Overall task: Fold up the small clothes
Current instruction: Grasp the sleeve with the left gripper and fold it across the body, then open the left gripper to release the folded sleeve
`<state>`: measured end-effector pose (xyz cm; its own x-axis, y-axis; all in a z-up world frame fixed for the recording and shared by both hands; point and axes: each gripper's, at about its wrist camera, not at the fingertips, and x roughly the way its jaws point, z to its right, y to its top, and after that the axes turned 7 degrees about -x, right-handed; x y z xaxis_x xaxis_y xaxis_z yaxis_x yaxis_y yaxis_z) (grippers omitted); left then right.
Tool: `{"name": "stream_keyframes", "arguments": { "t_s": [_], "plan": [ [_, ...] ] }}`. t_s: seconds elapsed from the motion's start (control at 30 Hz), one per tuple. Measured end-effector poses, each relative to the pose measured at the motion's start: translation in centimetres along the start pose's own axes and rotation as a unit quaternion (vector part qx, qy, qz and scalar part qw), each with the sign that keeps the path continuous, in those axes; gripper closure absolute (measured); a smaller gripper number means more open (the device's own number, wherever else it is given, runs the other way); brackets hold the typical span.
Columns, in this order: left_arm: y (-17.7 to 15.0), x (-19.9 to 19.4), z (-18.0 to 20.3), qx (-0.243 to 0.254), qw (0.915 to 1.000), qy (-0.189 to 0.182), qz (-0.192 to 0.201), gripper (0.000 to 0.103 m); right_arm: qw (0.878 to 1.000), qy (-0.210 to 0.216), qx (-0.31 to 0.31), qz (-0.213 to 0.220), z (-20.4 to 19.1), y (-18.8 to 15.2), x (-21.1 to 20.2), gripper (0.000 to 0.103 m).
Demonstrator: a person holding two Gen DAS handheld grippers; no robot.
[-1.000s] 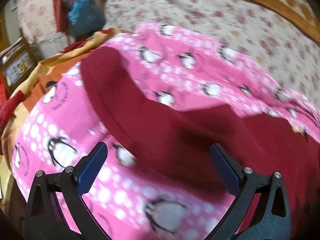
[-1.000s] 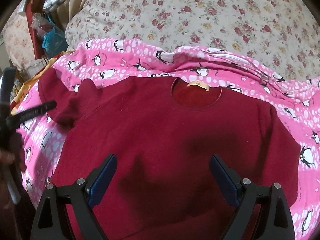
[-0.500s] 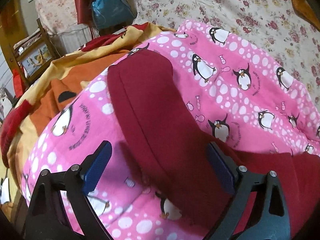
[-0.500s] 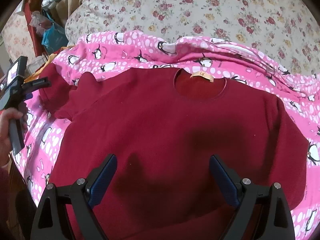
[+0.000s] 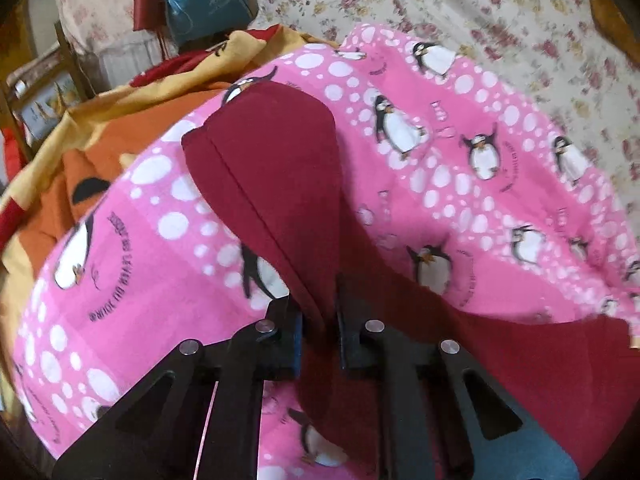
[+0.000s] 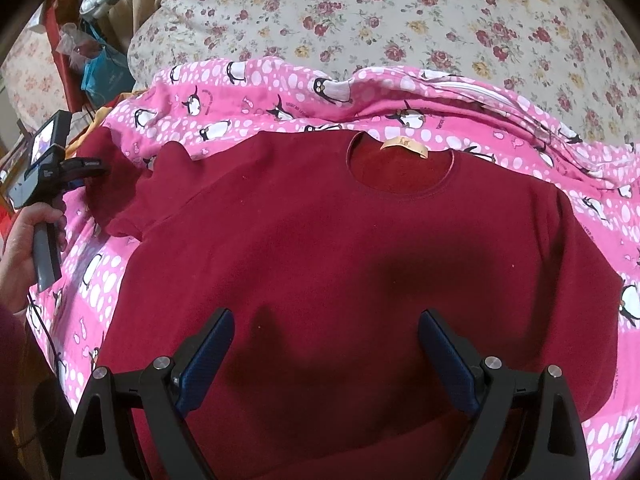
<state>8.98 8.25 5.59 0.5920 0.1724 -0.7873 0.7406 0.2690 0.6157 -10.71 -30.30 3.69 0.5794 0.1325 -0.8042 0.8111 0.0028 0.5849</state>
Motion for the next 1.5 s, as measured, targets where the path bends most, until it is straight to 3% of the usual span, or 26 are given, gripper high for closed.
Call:
{"name": "stream_keyframes", "arguments": {
  "t_s": [0.1,0.23,0.43,0.6,0.77,0.93,1.07,1.13,1.2,1.33,1.5],
  "plan": [
    [-0.8,-2.4,1.1,0.012,0.9994,-0.027,0.021,0.094,1.000,0.002,0.005,0.004,0.2,0.0,-0.3,0.011],
    [-2.3,-6.6,3.9,0.034,0.9943,-0.094,0.039,0.094,1.000,0.005,0.018,0.015,0.9,0.1,-1.3,0.011],
    [-6.2,-12.6,10.4,0.088,0.9764,-0.193,0.040,0.094,0.999,-0.003,0.036,0.040,2.5,0.6,-3.7,0.011],
    [-10.5,-15.2,17.5,0.142,0.9564,-0.255,0.011,0.094,0.997,-0.019,0.057,0.054,4.7,0.8,-5.5,0.011],
    [-14.6,-15.0,22.8,0.176,0.9432,-0.281,-0.025,0.094,0.994,-0.035,0.083,0.055,7.3,-0.1,-6.6,0.011],
    [-18.7,-13.5,25.6,0.205,0.9316,-0.289,-0.078,0.094,0.993,-0.044,0.100,0.046,9.2,-1.0,-6.7,0.011],
    [-20.0,-13.6,25.2,0.236,0.9190,-0.298,-0.102,0.084,0.990,-0.038,0.130,0.044,10.6,-1.2,-6.6,0.011],
    [-20.2,-14.4,24.4,0.252,0.9057,-0.323,-0.109,0.073,0.988,-0.026,0.147,0.044,11.2,-1.0,-6.4,0.011],
    [-20.0,-15.5,22.8,0.264,0.8995,-0.332,-0.103,0.054,0.988,-0.016,0.150,0.044,11.2,-0.5,-6.2,0.011],
    [-18.0,-17.7,18.2,0.261,0.9112,-0.316,-0.039,0.045,0.990,-0.005,0.134,0.041,10.6,1.2,-5.3,0.011],
    [-15.4,-16.3,13.0,0.242,0.9436,-0.226,0.010,0.045,0.992,0.016,0.126,0.007,9.9,3.0,-2.4,0.011]
  ]
}}
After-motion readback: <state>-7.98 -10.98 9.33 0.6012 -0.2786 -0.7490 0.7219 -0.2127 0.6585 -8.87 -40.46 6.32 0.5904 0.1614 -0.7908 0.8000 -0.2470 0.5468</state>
